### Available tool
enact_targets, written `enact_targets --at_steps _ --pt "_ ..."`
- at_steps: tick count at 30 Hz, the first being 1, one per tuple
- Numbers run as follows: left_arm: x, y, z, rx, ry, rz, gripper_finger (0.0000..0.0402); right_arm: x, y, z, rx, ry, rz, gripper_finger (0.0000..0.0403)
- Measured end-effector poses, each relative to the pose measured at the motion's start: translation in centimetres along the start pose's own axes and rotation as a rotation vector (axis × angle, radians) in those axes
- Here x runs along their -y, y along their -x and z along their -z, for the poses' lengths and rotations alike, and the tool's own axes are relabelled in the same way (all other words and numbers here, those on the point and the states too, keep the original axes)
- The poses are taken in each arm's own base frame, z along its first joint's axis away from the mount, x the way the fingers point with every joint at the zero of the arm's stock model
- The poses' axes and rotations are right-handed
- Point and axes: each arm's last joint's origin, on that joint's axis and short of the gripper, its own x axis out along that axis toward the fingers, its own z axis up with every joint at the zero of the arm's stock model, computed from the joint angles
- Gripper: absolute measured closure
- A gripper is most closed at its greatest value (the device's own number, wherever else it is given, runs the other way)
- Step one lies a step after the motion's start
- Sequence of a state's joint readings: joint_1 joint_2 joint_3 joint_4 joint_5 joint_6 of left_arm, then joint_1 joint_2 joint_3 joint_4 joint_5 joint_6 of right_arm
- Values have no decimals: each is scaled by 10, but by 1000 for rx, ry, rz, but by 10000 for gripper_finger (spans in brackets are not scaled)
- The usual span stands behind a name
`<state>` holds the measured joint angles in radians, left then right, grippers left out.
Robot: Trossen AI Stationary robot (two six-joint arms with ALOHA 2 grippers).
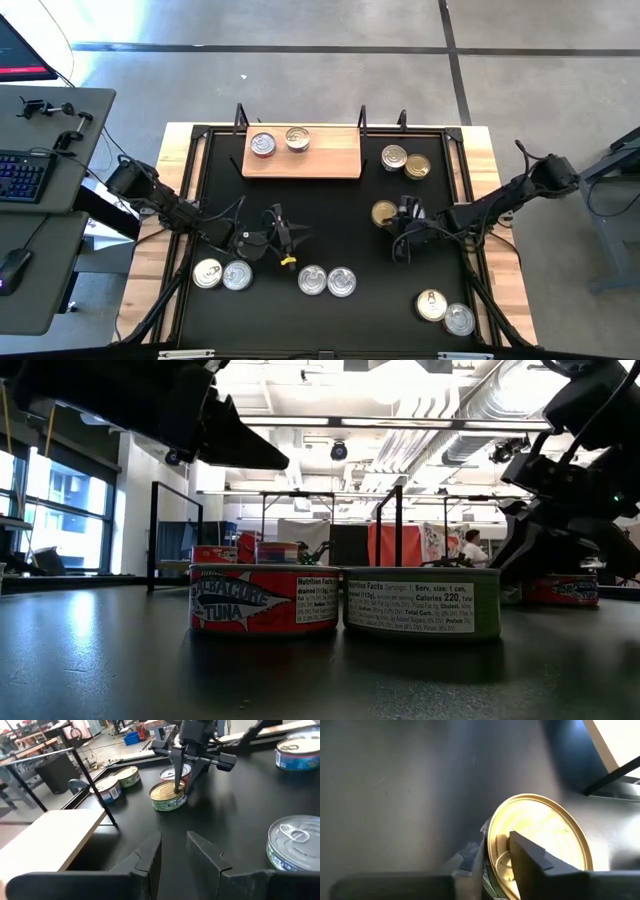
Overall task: Stack canned seafood by type on shelf
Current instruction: Put the green tuna can on the shelf
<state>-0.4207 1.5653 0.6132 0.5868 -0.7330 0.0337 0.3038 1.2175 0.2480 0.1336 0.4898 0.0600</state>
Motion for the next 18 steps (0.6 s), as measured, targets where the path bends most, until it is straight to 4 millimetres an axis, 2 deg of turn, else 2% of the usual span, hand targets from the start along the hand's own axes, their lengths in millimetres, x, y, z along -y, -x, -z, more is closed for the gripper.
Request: enact_targets --at_steps 6,9,18 --pt "10 0 5 1 -90 45 321 -5 -9 -2 30 -23 -19 392" --pt "15 -3 11 5 -105 50 321 -10 -18 -9 49 -59 -12 398" --pt "29 -16 21 30 -215 79 310 -33 -52 -65 86 -61 -88 401"
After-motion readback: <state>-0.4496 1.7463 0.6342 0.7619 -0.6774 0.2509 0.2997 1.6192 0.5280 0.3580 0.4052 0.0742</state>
